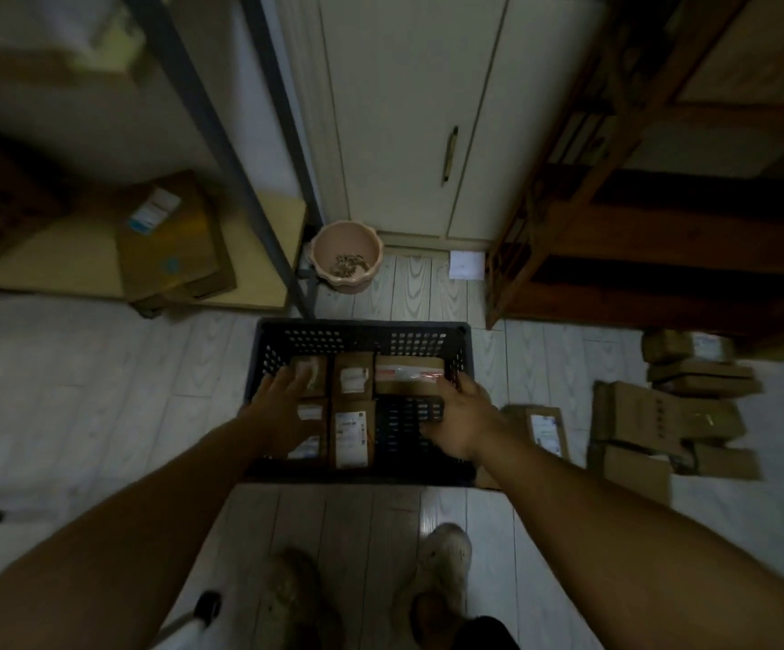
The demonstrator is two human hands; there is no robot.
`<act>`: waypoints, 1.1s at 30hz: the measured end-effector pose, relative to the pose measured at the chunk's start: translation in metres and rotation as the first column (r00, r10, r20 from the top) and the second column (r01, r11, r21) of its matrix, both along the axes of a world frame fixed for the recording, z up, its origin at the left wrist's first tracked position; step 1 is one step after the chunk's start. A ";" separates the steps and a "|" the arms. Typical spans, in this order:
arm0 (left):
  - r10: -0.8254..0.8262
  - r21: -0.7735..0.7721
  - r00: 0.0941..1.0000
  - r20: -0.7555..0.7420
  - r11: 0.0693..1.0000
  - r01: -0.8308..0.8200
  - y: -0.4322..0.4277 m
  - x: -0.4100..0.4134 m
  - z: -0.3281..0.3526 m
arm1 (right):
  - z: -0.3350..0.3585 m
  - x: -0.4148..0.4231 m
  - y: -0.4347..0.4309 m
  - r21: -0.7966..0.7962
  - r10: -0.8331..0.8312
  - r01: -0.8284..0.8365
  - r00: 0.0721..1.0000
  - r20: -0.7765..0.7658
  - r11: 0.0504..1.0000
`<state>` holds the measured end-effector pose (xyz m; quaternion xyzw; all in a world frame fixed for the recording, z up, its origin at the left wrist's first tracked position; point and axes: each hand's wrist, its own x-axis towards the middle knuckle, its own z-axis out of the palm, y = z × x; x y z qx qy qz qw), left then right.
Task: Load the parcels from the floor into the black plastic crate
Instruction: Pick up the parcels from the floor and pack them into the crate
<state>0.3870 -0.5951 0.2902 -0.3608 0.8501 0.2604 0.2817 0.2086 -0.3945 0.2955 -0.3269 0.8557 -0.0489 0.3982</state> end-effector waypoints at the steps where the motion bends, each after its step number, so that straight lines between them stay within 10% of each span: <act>1: 0.015 -0.001 1.000 -0.002 1.000 -0.015 0.006 0.012 0.021 | 0.025 0.005 0.009 -0.015 -0.004 0.004 1.000 -0.013 1.000; 18: -0.142 -0.136 0.980 -0.141 0.983 0.123 0.134 0.121 0.281 | 0.276 0.139 0.164 -0.078 -0.140 0.124 0.958 -0.252 0.989; 33: -0.502 -0.119 0.817 -0.284 0.864 0.490 0.459 -0.054 0.338 | 0.345 0.066 0.524 -0.012 -0.462 0.499 0.792 -0.398 0.867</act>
